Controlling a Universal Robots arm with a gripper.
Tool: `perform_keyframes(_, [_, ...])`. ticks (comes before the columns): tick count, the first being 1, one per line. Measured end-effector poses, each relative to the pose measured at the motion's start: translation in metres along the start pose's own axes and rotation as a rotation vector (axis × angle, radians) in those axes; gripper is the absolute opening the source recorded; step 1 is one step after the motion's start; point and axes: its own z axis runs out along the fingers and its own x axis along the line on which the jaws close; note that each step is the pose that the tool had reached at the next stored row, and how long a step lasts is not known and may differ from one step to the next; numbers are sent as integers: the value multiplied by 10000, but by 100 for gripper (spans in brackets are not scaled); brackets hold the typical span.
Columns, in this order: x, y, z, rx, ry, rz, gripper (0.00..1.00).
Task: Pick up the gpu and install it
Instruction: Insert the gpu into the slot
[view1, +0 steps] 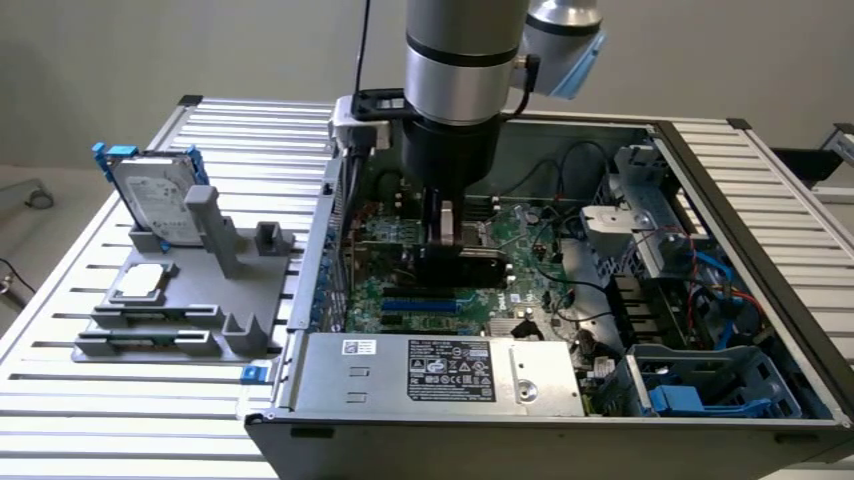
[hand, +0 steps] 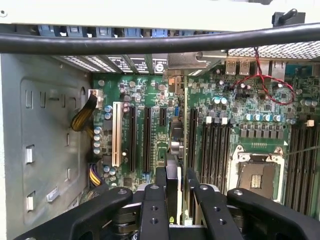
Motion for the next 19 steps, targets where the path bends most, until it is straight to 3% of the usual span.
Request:
perform_keyframes(4, [1, -2, 65, -5, 1, -2, 26])
perform_keyframes(10, [3, -2, 80, -4, -6, -22, 26])
perform_keyframes(14, [3, -1, 122, -2, -96, -56, 26])
perform_keyframes(19, [4, 13, 185, -2, -101, -60, 26])
